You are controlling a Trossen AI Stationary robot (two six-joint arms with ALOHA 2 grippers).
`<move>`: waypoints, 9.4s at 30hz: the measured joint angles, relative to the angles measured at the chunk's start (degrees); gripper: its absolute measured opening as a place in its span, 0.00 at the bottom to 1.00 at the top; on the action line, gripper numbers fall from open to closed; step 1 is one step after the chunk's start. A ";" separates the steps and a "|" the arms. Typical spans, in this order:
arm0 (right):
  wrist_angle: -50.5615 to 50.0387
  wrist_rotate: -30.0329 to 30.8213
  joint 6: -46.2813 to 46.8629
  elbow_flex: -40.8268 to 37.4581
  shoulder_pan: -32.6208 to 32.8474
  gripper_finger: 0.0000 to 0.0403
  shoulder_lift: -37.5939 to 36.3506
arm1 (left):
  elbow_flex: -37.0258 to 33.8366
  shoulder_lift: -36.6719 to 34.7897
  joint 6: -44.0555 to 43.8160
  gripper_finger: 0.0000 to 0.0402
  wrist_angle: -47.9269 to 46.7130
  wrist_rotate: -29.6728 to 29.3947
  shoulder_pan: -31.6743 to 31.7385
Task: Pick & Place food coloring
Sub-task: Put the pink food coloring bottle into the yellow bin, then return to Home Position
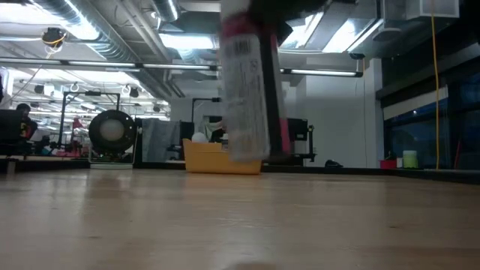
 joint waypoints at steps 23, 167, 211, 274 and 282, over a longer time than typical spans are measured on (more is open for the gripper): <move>-14.09 4.91 -8.45 1.06 -29.14 0.38 -21.62 | -0.02 0.37 -5.24 0.50 0.27 -11.11 0.00; 13.09 0.84 -6.40 -54.48 -29.51 0.02 -87.65 | -125.23 -66.20 -22.01 0.00 95.21 8.59 14.12; 21.61 -1.66 -2.20 -64.01 -29.49 0.01 -101.90 | -134.16 -75.34 6.59 0.03 88.90 23.21 15.39; 35.00 8.57 -16.66 -94.23 -20.26 0.11 -114.20 | -134.20 -74.84 6.50 0.01 89.53 22.70 15.37; 35.00 8.55 -16.67 -94.23 -20.26 0.11 -114.20 | -134.20 -74.84 6.50 0.03 89.53 22.71 15.37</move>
